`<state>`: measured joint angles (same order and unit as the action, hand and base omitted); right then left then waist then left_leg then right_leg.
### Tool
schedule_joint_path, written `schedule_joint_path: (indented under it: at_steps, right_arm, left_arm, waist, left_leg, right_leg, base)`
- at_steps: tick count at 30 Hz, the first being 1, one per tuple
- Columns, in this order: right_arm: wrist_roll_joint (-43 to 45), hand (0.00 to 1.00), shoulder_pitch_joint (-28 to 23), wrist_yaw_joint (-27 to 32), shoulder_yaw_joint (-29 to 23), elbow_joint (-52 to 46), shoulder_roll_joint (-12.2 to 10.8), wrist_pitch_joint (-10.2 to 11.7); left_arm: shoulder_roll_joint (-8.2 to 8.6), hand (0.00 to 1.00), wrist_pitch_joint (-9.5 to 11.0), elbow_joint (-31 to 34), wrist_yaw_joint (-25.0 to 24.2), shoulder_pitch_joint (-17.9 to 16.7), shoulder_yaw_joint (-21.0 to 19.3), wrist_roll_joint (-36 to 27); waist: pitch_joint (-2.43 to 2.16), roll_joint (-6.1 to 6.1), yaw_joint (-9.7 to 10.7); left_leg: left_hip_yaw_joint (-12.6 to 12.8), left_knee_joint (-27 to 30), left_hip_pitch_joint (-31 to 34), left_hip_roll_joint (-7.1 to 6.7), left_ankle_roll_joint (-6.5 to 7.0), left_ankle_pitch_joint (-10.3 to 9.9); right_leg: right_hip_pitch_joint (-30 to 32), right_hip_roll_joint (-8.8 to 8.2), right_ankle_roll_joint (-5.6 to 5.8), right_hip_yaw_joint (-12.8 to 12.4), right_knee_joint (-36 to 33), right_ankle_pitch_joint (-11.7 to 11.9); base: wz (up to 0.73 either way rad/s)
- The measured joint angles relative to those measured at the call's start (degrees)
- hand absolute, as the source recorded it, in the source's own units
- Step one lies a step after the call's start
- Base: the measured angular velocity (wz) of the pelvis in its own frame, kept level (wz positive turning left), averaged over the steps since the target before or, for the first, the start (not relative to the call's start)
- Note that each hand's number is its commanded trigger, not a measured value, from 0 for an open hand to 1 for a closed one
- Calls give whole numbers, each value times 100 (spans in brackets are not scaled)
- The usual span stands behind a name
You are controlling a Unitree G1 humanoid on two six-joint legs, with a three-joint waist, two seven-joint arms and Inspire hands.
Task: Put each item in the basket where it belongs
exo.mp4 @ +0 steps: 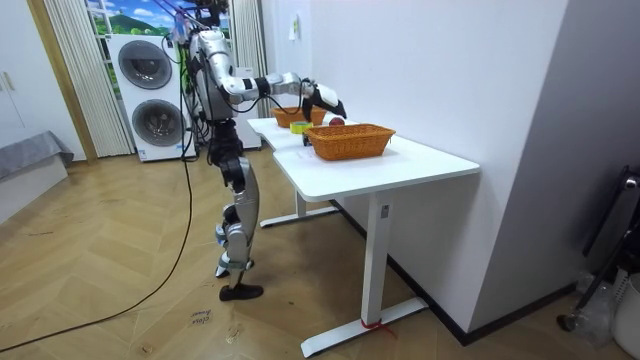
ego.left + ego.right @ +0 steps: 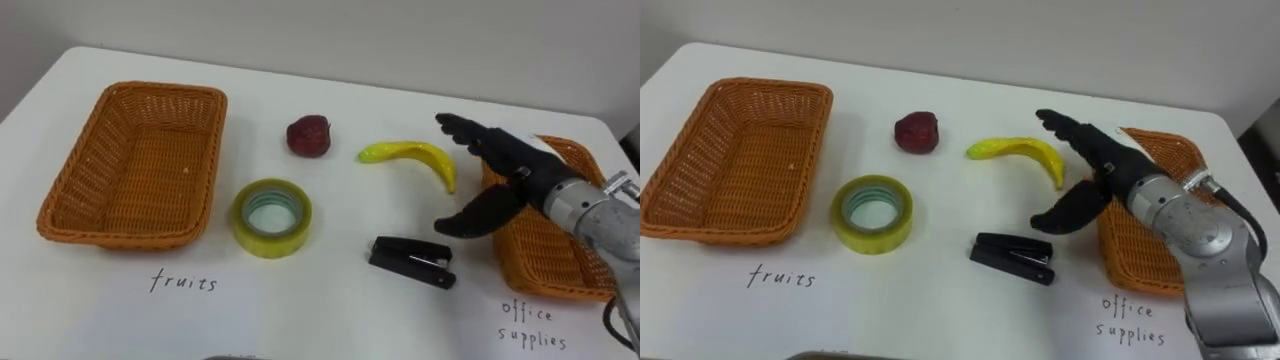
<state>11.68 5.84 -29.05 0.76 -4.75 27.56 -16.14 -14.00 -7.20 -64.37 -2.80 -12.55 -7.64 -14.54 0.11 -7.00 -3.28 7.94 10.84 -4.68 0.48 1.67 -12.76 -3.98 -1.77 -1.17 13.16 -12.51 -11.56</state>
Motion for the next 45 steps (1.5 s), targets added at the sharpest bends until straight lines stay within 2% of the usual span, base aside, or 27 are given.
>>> schedule_joint_path:
  at_steps: [9,17,22,29,35,41,45]
  right_arm:
    - [-11,0,-26,-375,108,-120,-15,-25]
    - [3,0,-101,-532,107,-268,-33,-22]
    - [-26,0,-270,-672,111,-355,-127,10]
    - [-8,0,-517,-821,270,-352,-176,-2]
    - [49,0,-525,-865,276,-264,-177,-12]
    - [338,0,-525,-912,306,-48,-194,-14]
    - [724,0,-561,-917,306,35,-273,-32]
  left_arm:
    - [-2,0,1,-1,158,116,60,-111]
    - [0,0,4,0,225,150,72,-104]
    - [0,0,13,0,219,179,118,-103]
    - [-1,0,14,-7,241,174,129,-108]
    - [2,0,8,-46,354,173,234,-121]
    - [9,0,8,-90,391,168,233,-161]
    - [50,0,1,-85,460,177,232,-165]
  waist:
    - [2,15,-161]
    - [-33,45,-178]
    - [-35,60,-192]
    - [-25,70,-204]
    - [-16,80,-197]
    - [6,113,-194]
    - [41,171,-183]
  left_leg:
    - [11,-24,14,1,1,0]
    - [11,-35,12,0,2,2]
    - [31,-39,7,1,2,3]
    - [35,-75,7,1,3,3]
    - [27,-62,1,-2,3,3]
    - [-1,-43,4,-8,4,3]
    - [-7,-86,10,-9,5,3]
  right_leg:
    - [14,12,-3,-54,-9,13]
    - [23,13,-3,-59,-2,13]
    - [17,16,-3,-68,0,13]
    - [19,20,-2,-88,-6,14]
    - [8,15,-1,-71,-5,14]
    - [4,10,1,-46,0,16]
    - [9,10,2,-40,0,16]
  base:
    - [-1]
    - [0]
    - [0]
    - [0]
    - [0]
    - [1]
    - [0]
